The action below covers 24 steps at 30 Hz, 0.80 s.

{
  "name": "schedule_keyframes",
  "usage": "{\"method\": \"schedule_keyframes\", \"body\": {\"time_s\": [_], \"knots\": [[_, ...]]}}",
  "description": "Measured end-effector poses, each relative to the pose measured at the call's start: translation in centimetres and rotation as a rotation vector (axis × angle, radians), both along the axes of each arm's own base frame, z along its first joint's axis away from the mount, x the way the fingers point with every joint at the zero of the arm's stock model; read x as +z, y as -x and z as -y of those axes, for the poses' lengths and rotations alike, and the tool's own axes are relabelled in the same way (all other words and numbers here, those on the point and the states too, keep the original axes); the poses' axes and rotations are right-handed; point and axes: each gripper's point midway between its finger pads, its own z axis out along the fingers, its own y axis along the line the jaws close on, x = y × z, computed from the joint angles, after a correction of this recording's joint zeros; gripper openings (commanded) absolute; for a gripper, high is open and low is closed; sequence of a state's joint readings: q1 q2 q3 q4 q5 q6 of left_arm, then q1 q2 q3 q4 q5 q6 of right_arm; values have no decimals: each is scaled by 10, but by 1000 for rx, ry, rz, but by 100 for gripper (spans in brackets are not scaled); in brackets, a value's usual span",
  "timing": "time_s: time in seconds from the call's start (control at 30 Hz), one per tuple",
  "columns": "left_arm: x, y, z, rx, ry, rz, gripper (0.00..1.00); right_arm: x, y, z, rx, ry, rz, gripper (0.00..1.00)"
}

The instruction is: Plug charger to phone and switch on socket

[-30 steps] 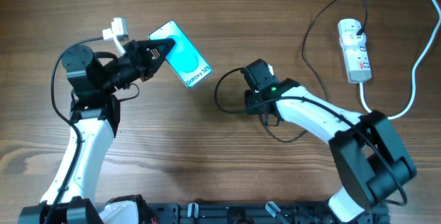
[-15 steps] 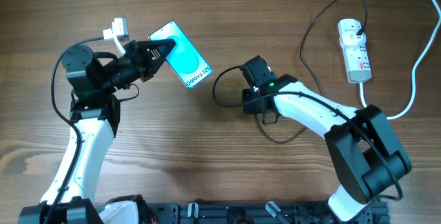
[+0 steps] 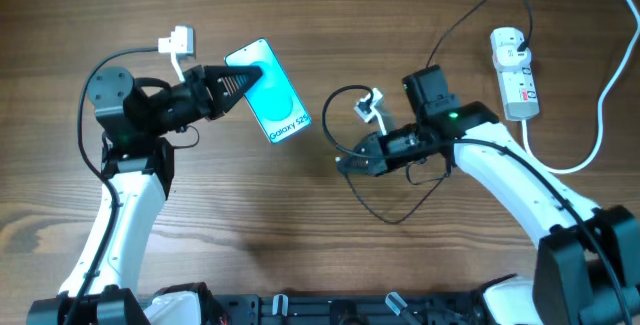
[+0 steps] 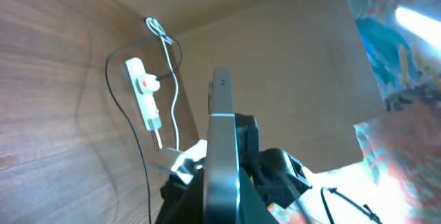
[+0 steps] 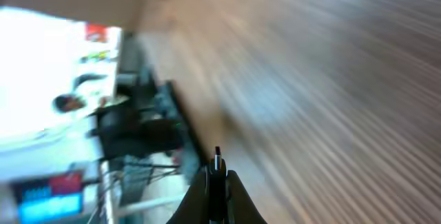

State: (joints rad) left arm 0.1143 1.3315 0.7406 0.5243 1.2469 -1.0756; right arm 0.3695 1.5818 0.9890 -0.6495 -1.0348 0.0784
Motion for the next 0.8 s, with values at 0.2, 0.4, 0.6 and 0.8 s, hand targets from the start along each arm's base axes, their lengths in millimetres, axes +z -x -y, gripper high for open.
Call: {"method": "schedule_keyframes", "body": {"time_s": [0.2,0.4,0.6,0.8], "knots": [[0,6,9,-44,1,0,4,54,-10,-23,94,-312,116,5],[0,6,11,-46,1,0,4,69,-1,-39,134,-363,65,5],[0,3,10,-25,0,0,4,73,5,-41,152,-380,26,5],[0,2,9,-16,-1,-1,4,90,-1,-46,161,-428,41,4]]}}
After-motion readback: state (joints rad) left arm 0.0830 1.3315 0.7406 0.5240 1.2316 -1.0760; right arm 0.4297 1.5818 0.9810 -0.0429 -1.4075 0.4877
